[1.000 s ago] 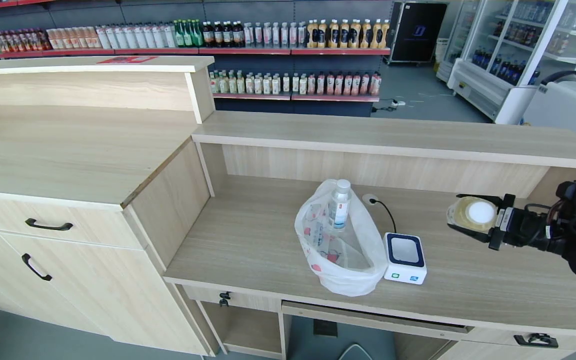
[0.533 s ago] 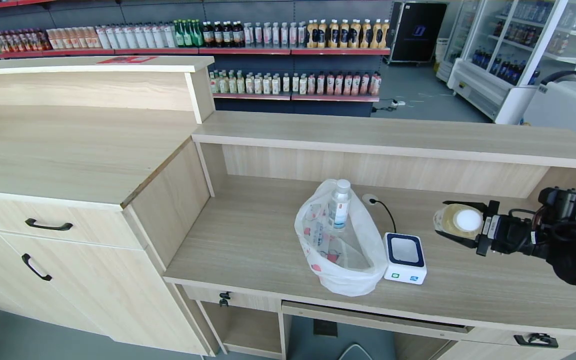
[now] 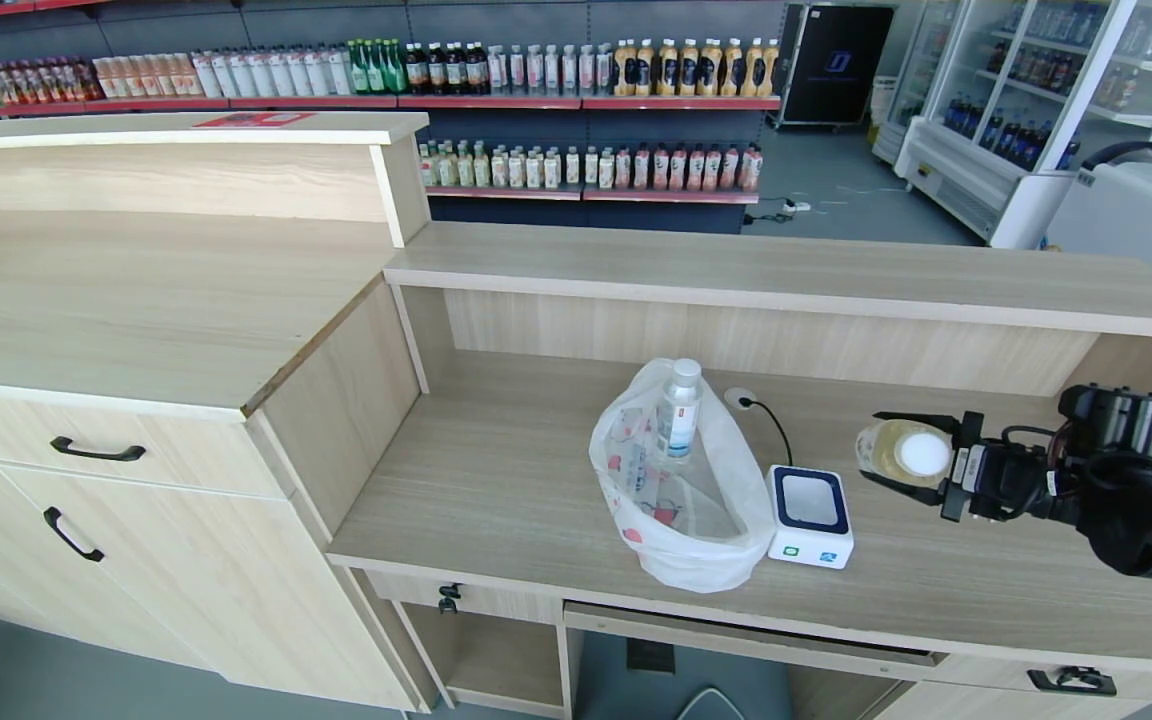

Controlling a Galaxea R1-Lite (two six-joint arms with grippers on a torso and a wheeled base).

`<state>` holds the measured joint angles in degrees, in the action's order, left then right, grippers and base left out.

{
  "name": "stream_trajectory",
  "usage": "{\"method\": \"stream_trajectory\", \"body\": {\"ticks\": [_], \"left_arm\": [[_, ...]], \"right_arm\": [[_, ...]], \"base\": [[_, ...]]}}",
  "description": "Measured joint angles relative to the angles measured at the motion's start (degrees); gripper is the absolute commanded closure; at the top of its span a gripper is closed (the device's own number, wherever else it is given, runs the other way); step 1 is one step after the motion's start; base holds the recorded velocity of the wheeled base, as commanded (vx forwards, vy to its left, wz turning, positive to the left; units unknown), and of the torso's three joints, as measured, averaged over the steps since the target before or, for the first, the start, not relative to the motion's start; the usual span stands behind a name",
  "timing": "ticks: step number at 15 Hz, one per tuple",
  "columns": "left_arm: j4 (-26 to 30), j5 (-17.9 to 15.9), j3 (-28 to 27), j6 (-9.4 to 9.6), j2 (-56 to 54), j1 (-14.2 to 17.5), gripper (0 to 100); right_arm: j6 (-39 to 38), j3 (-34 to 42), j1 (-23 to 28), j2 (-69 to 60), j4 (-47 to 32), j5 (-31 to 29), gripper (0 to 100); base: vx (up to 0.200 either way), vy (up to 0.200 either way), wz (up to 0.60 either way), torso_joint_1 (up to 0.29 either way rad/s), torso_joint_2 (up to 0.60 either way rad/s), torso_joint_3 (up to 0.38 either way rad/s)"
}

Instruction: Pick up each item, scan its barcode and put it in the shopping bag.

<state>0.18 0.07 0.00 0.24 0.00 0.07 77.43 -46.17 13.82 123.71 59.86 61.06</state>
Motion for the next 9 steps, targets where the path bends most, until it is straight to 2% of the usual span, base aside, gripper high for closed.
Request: {"method": "stream_trajectory", "body": {"ticks": [9], "left_arm": [[0.0, 0.0, 0.0, 0.02, 0.0, -0.02, 0]], "right_arm": [[-0.57, -1.55, -2.19, 3.16, 1.12, 0.0, 100]], "base": [[0.0, 0.0, 0.0, 0.0, 0.0, 0.0]]}}
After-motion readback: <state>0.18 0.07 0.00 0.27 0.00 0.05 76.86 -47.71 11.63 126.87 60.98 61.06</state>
